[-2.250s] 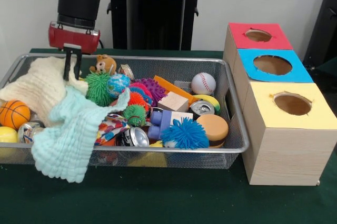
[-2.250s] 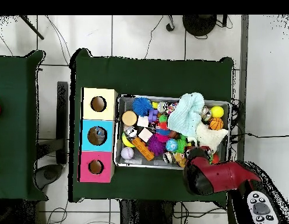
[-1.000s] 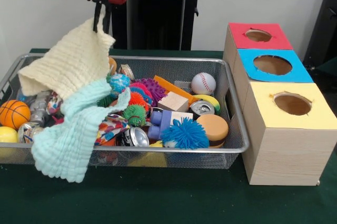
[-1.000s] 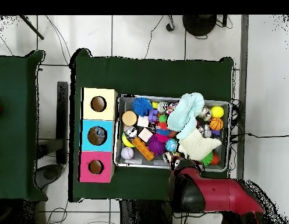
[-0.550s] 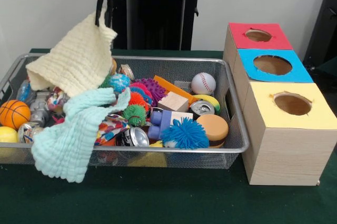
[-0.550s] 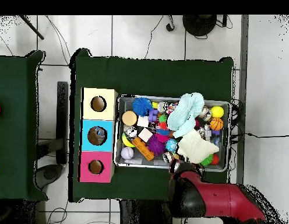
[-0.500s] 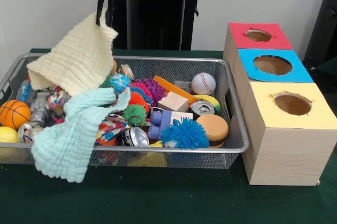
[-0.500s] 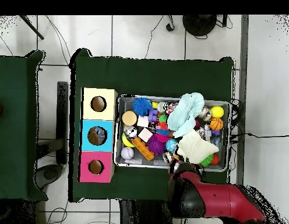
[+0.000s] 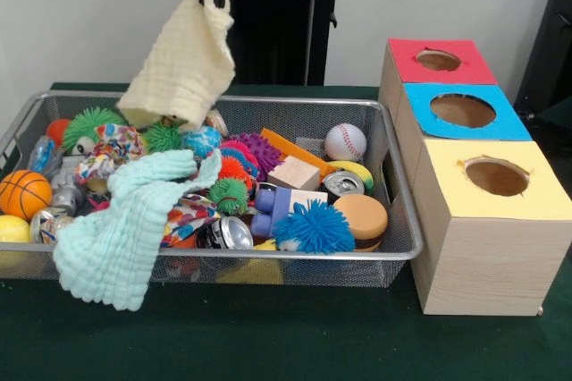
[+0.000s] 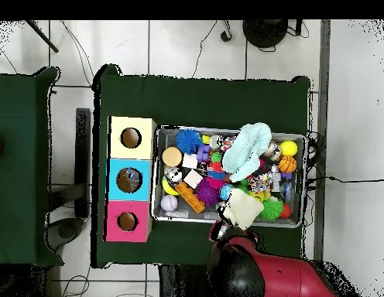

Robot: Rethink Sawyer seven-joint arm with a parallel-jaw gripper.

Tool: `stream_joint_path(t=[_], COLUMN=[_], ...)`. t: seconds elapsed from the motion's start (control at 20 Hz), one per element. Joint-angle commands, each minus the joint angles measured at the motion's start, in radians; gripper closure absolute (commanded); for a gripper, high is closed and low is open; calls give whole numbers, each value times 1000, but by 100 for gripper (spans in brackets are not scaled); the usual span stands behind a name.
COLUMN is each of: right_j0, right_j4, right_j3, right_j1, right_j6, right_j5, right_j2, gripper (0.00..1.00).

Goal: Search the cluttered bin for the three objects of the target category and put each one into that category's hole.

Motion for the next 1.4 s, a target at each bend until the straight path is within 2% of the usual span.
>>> stream_joint_path(t=[0.05, 0.3, 0.45, 0.5, 0.7, 1.0, 1.4], right_j0=[-5, -24, -40, -50, -79, 1, 3], right_j4=[76, -20, -76, -91, -111, -185, -247], right_j3=[73, 18, 5, 2, -2, -49, -128], right_j1=[-75, 41, 55, 59, 70, 89, 132], right_j6=[-105, -79, -81, -84, -105, -36, -40], right_j5=[120, 24, -45, -66, -87, -82, -88], right_j2=[112, 106, 113, 122, 152, 91, 84], gripper=[100, 100, 100, 0, 0, 0, 0])
